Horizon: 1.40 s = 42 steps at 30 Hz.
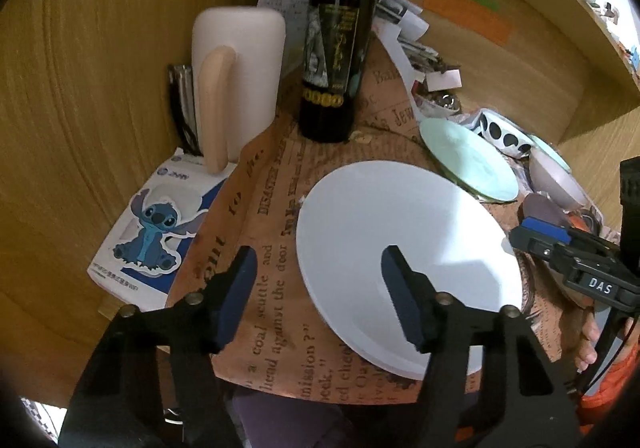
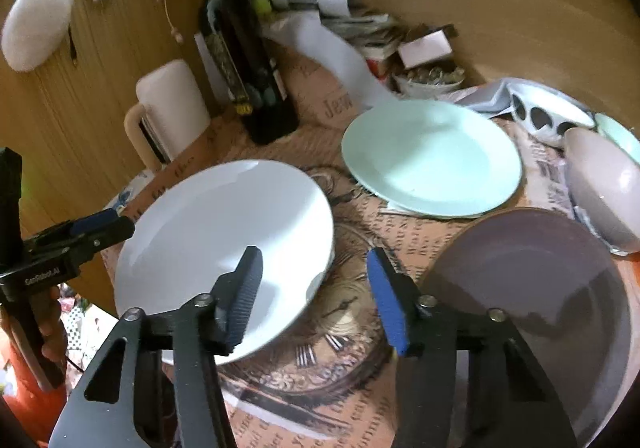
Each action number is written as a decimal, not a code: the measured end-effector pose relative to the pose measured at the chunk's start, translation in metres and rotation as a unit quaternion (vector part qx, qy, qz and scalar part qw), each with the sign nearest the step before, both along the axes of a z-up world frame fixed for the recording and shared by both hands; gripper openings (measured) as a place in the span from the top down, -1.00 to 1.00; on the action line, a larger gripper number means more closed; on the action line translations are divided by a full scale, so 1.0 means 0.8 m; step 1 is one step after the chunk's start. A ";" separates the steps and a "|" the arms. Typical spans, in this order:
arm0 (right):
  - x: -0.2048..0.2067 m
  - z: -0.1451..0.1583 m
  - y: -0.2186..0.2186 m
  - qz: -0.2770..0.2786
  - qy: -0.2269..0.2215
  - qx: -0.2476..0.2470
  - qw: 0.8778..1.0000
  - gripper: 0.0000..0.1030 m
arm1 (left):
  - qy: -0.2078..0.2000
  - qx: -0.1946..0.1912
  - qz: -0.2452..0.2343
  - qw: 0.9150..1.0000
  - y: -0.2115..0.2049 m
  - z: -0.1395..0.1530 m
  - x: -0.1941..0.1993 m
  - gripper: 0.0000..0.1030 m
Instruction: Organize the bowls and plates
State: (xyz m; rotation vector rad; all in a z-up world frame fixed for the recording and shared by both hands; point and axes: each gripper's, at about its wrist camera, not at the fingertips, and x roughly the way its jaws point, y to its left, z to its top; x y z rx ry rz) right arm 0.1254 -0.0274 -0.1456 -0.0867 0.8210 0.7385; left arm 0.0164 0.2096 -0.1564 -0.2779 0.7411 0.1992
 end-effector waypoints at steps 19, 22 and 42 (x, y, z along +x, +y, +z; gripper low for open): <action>0.015 -0.023 0.026 0.008 0.030 -0.033 0.999 0.53 | 0.016 -0.035 -0.030 0.999 0.012 -0.026 0.018 0.59; 0.014 -0.023 0.025 0.007 0.029 -0.030 0.999 0.55 | 0.017 -0.036 -0.028 0.999 0.012 -0.026 0.018 0.59; 0.008 0.000 0.016 -0.003 0.007 -0.002 1.000 0.57 | 0.001 -0.033 -0.009 0.999 0.001 -0.003 0.017 0.59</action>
